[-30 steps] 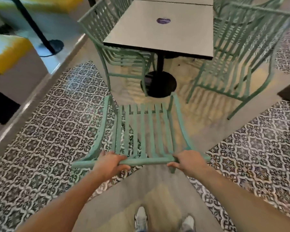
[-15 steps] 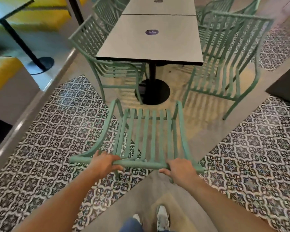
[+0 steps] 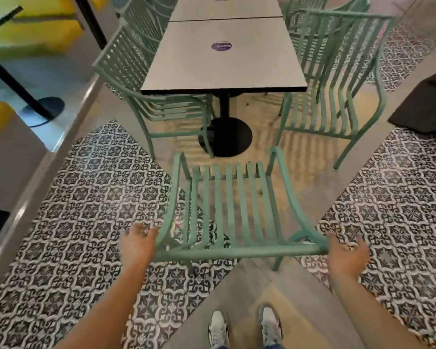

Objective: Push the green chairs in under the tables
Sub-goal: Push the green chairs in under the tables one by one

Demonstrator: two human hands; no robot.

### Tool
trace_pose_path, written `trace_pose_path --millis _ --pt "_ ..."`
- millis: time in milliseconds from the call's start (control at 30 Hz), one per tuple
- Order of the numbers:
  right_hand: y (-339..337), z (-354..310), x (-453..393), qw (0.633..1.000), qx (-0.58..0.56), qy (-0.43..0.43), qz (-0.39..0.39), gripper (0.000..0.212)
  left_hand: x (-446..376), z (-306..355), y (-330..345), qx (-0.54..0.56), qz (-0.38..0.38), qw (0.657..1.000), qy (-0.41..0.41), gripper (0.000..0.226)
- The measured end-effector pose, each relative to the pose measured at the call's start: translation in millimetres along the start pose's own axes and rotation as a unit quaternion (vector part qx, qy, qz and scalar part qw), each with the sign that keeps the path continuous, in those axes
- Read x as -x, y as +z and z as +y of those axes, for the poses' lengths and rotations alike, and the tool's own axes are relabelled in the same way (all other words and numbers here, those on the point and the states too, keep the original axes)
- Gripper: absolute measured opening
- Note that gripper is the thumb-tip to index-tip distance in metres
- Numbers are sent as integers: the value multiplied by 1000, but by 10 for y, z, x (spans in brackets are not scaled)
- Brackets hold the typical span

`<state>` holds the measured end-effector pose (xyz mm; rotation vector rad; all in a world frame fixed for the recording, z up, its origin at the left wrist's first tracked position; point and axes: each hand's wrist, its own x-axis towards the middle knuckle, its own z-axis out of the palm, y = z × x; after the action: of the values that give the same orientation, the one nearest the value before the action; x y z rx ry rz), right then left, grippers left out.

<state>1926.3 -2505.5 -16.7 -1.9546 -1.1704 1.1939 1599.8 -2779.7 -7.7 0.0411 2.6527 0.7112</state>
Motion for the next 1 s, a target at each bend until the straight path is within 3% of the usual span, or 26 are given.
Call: trace_pose_path --millis 67,100,200,267,433,533,600,767,1000 --pt "100 -29 -9 949 -212 219 -81 55 -10 -128 -98 165 -35 973 -157 56" --pt "145 -54 1 921 -263 264 -113 46 4 -169 -104 265 -77 934 -227 52" --pt "336 4 -91 886 -335 299 -118 42 76 -187 -81 483 -187 780 -351 39" --pt "377 8 -48 883 -347 301 -100 45 109 -155 -79 530 -195 745 -354 32" --pt "352 -8 -74 901 -312 287 -90 43 130 -186 -33 551 -190 735 -346 30" --pt "396 -23 -134 898 -312 303 -66 36 86 -161 -20 532 -181 749 -352 27" --pt "425 -69 -152 899 -309 307 -49 45 29 -129 1 524 -173 753 -359 29" --pt "552 -310 -279 903 -297 300 -82 33 -175 175 25 522 -172 765 -335 14" --pt "862 -671 -604 903 -313 277 -100 40 -613 627 86 507 -152 782 -329 19"
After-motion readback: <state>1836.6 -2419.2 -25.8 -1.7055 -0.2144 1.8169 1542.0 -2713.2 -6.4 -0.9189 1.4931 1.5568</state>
